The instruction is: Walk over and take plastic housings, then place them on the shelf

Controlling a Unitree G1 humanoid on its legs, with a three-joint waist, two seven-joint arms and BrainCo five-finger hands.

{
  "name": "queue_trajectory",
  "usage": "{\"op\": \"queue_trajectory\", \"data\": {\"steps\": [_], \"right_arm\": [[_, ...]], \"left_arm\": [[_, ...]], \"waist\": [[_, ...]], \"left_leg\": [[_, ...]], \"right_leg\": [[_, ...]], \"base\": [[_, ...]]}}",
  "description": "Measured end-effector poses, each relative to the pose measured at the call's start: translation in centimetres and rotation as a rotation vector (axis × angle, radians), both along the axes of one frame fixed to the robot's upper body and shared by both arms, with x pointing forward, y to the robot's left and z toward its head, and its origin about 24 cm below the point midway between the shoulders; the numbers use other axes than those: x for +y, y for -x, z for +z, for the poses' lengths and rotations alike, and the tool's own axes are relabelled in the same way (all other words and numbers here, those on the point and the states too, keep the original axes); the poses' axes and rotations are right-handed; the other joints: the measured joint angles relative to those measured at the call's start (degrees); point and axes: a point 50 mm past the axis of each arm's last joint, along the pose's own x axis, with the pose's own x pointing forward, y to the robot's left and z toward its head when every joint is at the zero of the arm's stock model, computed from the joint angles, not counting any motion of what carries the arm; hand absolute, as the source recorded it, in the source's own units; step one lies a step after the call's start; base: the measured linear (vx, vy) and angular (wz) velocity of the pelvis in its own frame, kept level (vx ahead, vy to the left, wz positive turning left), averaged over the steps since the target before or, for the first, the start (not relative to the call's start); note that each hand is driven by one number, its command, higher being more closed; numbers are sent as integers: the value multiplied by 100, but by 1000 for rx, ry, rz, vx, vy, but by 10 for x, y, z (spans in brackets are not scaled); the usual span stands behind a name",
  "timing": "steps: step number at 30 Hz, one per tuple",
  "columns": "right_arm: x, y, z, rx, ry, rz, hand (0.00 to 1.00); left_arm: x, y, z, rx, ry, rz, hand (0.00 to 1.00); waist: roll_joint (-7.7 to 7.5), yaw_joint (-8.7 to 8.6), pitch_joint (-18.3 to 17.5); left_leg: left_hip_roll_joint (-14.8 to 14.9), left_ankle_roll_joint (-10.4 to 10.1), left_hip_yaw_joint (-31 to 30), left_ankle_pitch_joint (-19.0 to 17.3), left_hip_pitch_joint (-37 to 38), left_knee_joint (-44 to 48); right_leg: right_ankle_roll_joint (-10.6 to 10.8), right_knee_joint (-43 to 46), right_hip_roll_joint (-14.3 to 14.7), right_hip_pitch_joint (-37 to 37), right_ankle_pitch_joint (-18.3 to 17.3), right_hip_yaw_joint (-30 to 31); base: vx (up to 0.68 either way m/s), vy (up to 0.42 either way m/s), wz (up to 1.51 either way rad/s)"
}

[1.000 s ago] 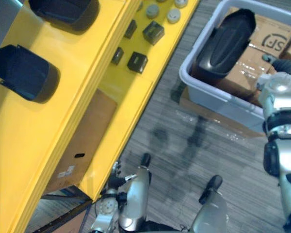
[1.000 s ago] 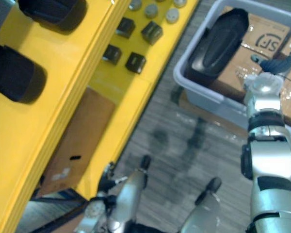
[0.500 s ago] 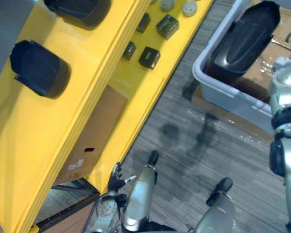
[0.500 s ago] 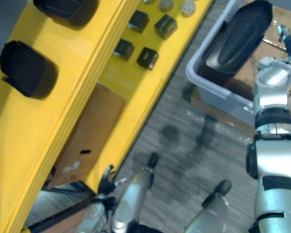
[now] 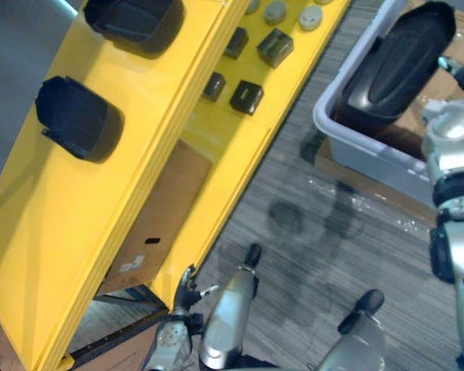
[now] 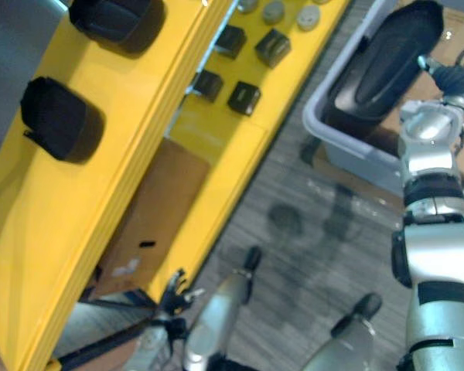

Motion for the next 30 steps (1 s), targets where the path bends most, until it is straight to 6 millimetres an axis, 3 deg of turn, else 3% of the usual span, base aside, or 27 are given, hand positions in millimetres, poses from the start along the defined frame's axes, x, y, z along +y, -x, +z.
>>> {"op": "queue_trajectory", "data": {"steps": [4,8,13,14,19,30], "right_arm": [[-7,-1,-11,108,-12,-19,0],[-15,0,-24,211,-58,-42,0],[-28,7,-22,264,-64,-114,0],[-30,8,-22,265,-80,-132,100],[-43,18,-19,255,-111,-243,100],[-54,28,-16,271,-123,-329,100]], "left_arm": [[3,22,-20,135,-23,-8,0],[1,27,-23,164,-10,-14,0],[-1,29,-25,174,12,-28,0],[-2,29,-25,175,13,-31,0],[-6,30,-25,180,21,-37,0],[-6,32,-27,196,34,-27,0]], "waist": [[6,160,-4],[21,366,-15],[43,481,-31],[64,530,-47],[125,691,-92],[133,727,-98]], "left_leg": [[-3,1,-46,-1,-98,24],[-43,3,-59,-3,-191,76],[-122,70,-82,-77,-418,322],[-121,83,-82,-109,-457,387],[-130,111,-107,-211,-604,597],[-109,118,-70,-273,-637,682]], "right_leg": [[-5,-4,-3,-41,-3,-68],[-6,31,-42,-117,-13,-74],[9,46,-111,-188,-4,-116],[11,47,-107,-193,-3,-119],[33,16,-99,-199,12,-179],[52,-19,-81,-201,23,-172]], "base": [[-3,-8,5],[-15,-2,4],[-25,29,5],[-36,52,1],[-8,13,1],[-1,1,0]]}}
